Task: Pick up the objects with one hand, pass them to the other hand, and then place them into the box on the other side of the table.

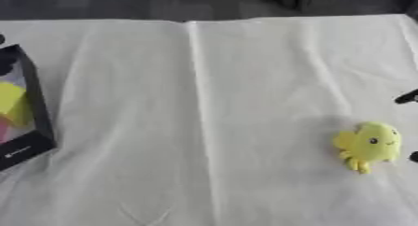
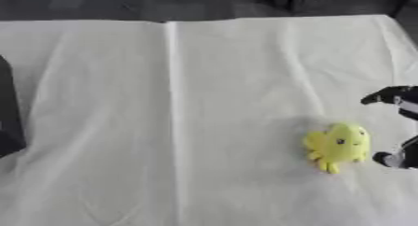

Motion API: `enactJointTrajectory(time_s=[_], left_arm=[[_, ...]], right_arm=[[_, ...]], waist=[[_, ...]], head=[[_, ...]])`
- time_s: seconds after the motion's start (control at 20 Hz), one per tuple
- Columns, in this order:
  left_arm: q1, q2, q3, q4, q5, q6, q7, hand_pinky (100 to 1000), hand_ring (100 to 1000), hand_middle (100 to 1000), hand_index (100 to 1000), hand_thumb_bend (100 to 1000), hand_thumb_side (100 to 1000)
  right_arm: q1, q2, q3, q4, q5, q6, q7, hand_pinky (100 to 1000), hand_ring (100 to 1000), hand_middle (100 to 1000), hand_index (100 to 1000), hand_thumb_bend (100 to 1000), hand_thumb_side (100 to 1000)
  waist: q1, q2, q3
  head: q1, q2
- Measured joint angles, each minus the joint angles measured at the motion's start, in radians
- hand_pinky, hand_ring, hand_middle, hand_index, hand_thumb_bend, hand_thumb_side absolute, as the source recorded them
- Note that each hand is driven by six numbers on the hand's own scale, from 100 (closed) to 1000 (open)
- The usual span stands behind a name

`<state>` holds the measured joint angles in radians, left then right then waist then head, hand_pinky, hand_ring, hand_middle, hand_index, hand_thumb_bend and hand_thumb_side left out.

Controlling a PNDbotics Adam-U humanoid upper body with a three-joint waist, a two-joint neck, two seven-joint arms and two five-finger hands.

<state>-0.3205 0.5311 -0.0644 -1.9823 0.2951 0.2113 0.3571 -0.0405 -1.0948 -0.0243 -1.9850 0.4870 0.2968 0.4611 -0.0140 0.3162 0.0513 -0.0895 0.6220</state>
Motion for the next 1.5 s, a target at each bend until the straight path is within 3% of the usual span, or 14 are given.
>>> enactJointTrajectory(time_s=[0.45,1.25,1.4,1.5], left_arm=[[-0.005,-0.005,-0.005,0.0,-0.004,0.006,-0.005,872,733,773,745,100,748],[-0.007,-0.021,-0.011,0.0,-0.005,0.013,-0.009,872,731,768,740,100,745],[-0.007,-0.022,-0.011,0.0,-0.005,0.013,-0.008,873,731,768,740,100,745],[-0.006,-0.022,-0.011,0.0,-0.005,0.013,-0.008,873,731,767,738,100,744]], right_arm=[[-0.041,0.009,0.064,0.01,0.028,0.054,0.007,942,933,882,911,516,100],[-0.164,0.064,0.168,0.226,0.134,0.035,0.009,941,934,845,882,513,100],[-0.173,0.073,0.176,0.253,0.141,0.02,0.01,934,921,791,819,488,100],[-0.174,0.076,0.179,0.254,0.14,0.012,0.006,916,880,716,729,448,100]], waist=[[0.004,0.001,0.011],[0.013,0.012,0.035],[0.013,0.012,0.036],[0.012,0.012,0.036]], head=[[-0.047,0.0],[-0.062,-0.001],[-0.062,-0.001],[-0.062,-0.001]])
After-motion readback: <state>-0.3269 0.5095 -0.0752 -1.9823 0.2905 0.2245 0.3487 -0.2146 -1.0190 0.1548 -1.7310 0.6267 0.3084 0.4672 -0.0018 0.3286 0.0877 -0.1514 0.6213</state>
